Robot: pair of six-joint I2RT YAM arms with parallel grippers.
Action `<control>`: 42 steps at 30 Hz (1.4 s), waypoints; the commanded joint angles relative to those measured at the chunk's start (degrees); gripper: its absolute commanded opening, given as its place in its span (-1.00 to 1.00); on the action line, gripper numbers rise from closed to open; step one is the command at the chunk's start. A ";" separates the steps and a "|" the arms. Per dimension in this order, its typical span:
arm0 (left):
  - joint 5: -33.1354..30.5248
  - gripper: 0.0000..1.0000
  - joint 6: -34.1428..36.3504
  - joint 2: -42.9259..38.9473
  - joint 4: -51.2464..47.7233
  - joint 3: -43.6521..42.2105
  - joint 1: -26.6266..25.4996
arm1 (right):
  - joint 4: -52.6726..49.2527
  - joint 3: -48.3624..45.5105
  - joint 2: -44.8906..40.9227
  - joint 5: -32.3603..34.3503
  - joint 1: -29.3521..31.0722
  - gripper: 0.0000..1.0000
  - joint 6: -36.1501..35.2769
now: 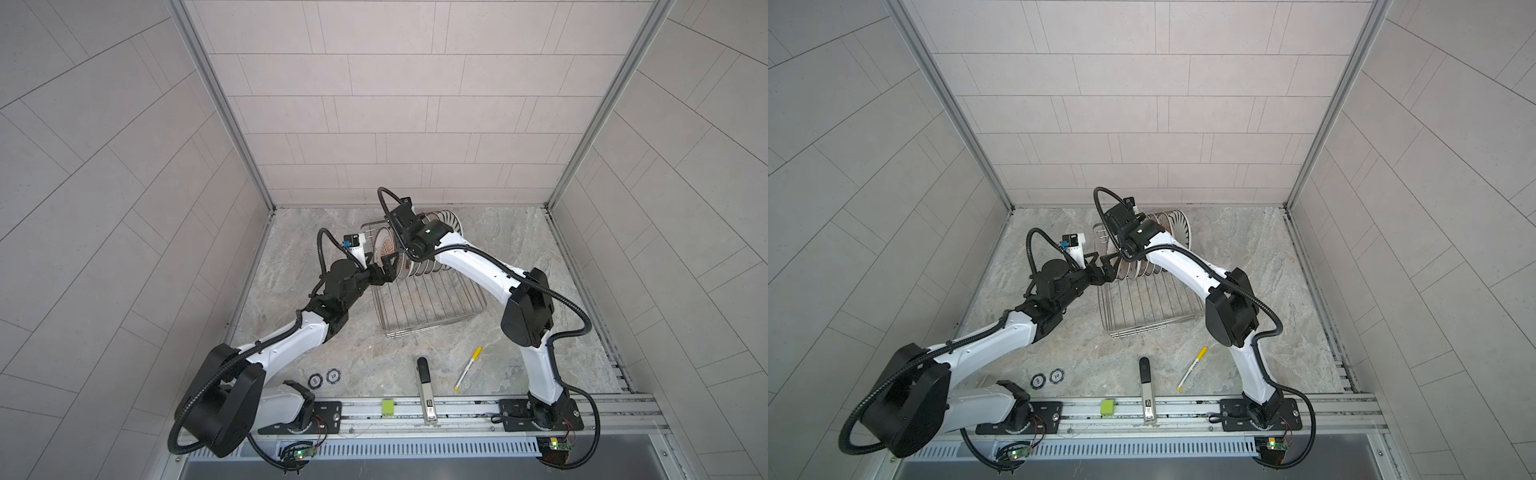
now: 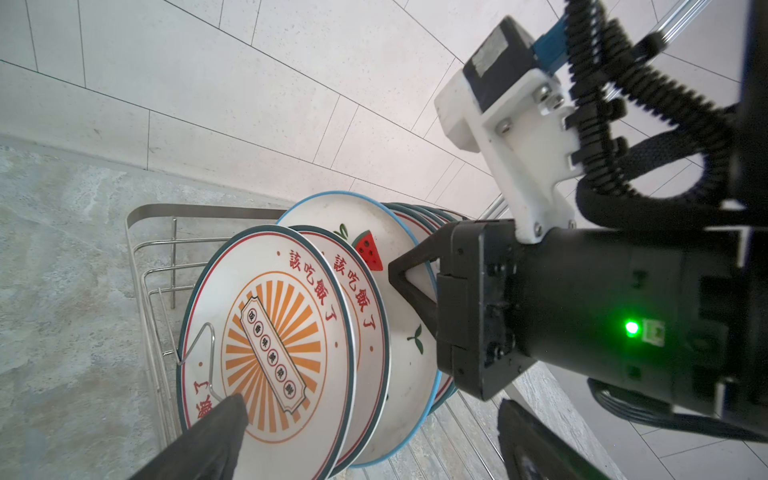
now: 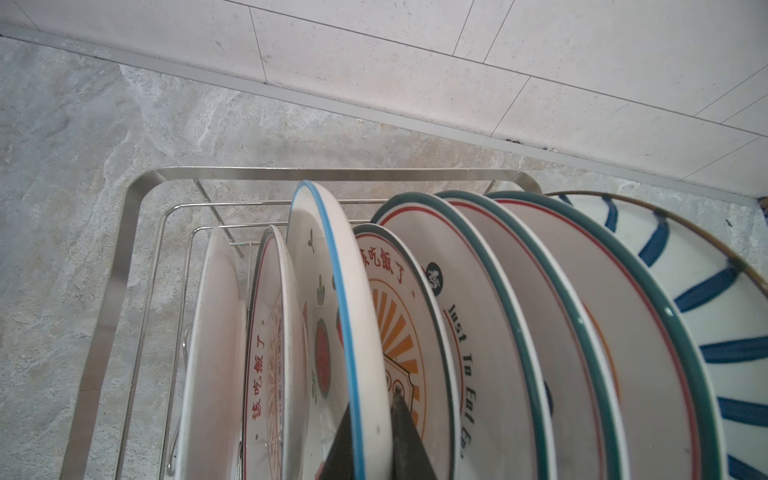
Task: Unload the plates from the dish rack
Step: 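Raise both grippers and reach toward the plates in the wire rack, then grasp the watermelon plate rim with the right gripper and lift it out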
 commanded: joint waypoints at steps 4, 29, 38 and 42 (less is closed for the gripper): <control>-0.05 1.00 -0.83 0.99 3.07 -1.21 0.88 | -3.21 4.45 1.13 6.78 1.23 -0.78 -1.15; 0.61 1.00 -3.07 -1.30 6.09 -3.05 2.27 | -6.12 6.27 -7.49 19.81 4.18 -0.84 -6.74; 1.15 1.00 -3.74 -2.47 6.94 -3.15 2.34 | -4.14 1.43 -14.85 20.56 5.05 -0.84 -8.50; 2.76 1.00 -4.24 -2.66 7.58 -2.98 2.31 | -1.41 -3.41 -19.86 18.30 5.10 -0.85 -9.30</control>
